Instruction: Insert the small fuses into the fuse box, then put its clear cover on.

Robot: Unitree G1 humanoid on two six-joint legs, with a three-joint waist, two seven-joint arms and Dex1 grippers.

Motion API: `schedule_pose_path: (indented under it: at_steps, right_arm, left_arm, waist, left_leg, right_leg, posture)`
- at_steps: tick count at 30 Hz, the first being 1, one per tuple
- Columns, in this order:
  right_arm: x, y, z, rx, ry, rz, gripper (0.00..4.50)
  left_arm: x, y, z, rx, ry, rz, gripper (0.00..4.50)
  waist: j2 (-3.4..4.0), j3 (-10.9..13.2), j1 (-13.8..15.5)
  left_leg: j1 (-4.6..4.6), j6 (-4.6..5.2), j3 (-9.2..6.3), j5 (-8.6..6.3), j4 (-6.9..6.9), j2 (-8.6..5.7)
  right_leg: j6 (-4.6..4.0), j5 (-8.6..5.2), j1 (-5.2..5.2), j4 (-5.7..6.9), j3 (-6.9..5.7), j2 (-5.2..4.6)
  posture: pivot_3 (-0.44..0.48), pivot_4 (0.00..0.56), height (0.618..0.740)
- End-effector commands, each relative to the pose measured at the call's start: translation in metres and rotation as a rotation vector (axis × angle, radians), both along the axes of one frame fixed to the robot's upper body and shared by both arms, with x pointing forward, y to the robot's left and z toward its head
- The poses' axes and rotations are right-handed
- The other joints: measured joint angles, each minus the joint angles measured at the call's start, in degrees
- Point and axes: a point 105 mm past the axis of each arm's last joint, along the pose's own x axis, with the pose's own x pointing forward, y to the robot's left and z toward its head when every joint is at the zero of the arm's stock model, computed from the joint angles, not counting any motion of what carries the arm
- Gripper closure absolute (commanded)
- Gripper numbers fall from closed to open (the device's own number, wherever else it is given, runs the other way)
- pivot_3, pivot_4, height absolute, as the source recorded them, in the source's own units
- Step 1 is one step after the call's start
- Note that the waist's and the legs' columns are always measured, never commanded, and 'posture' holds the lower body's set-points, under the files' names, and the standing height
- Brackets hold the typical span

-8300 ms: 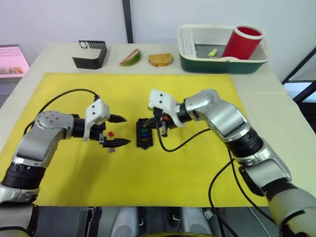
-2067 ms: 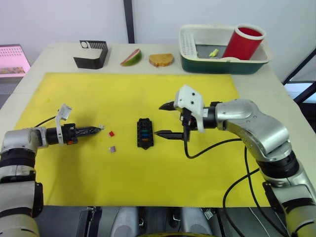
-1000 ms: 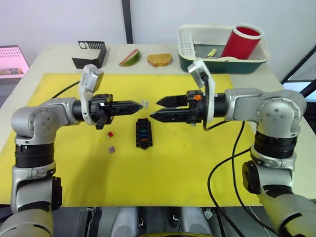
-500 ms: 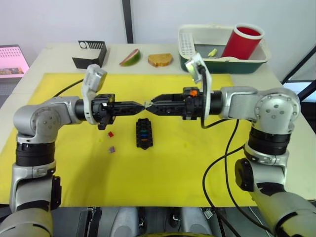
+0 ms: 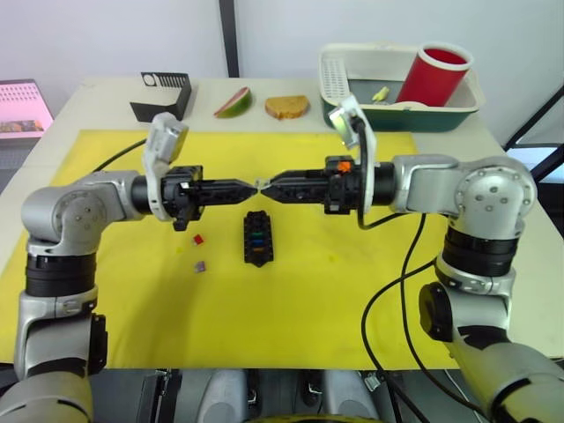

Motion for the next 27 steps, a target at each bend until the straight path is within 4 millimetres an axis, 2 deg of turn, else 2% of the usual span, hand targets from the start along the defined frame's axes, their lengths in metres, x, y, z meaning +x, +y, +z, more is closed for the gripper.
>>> schedule_pose_path:
  at_steps: [1, 27]
  right_arm:
    - [-0.0042, 0.0021, 0.0135, 0.025, -0.052, 0.021, 4.35]
    - [-0.0071, 0.0052, 0.0116, 0.013, -0.040, 0.041, 4.43]
  left_arm:
    - [-0.0035, -0.0002, 0.0057, -0.004, -0.031, -0.012, 4.50]
    - [-0.0044, -0.0012, 0.0042, 0.023, -0.044, -0.011, 4.50]
  waist:
    - [0.00, 0.00, 0.01]
    - [0.00, 0.00, 0.00]
  left_leg:
    - [0.00, 0.00, 0.00, 0.00, 0.00, 0.00]
    - [0.00, 0.01, -0.01, 0.00, 0.00, 0.00]
  right_leg:
    - [0.00, 0.00, 0.00, 0.00, 0.00, 0.00]
    - [0.00, 0.00, 0.00, -0.03, 0.00, 0.00]
  posture:
    - [0.000, 0.150, 0.740]
    - [0.000, 0.150, 0.740]
